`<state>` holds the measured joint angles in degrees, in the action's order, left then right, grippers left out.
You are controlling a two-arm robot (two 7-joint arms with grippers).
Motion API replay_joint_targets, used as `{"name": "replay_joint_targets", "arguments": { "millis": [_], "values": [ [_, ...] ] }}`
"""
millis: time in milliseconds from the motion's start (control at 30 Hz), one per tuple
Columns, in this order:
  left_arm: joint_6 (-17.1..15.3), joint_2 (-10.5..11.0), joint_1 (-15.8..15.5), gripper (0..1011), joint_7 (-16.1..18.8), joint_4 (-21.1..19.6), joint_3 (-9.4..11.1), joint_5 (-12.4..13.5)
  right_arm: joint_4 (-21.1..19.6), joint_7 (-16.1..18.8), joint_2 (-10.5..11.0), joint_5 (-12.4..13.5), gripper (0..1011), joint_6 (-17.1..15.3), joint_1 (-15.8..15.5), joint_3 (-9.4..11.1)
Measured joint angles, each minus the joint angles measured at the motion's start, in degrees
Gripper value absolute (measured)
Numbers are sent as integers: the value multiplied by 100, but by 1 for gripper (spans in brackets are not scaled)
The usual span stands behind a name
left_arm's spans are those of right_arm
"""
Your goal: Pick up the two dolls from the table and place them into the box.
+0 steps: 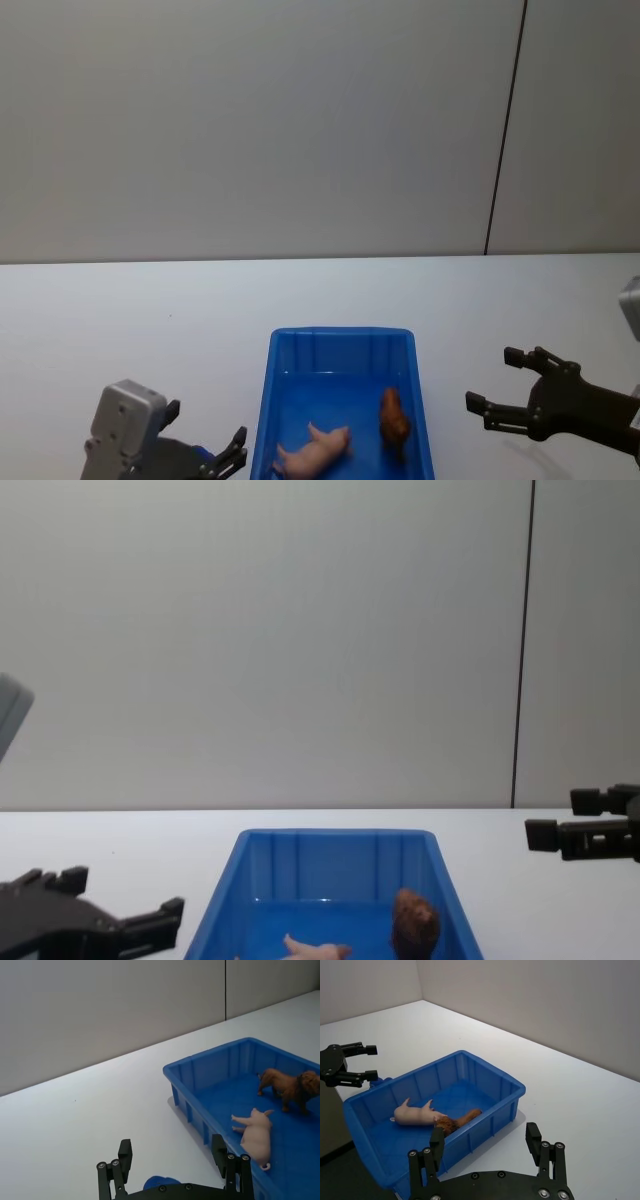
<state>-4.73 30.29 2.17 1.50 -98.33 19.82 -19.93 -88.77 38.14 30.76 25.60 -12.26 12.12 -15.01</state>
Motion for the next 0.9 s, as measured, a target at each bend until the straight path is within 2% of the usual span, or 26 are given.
{"name": "replay_joint_targets", "arguments": {
  "millis": [500,900],
  "values": [
    [76,45,156,1001,18,187,-51,-140,0,0,2,0,1001,0,-1,0],
    [136,-74,68,1001,-221,522,-57,-158,0,0,2,0,1001,-1,0,0]
  ]
}}
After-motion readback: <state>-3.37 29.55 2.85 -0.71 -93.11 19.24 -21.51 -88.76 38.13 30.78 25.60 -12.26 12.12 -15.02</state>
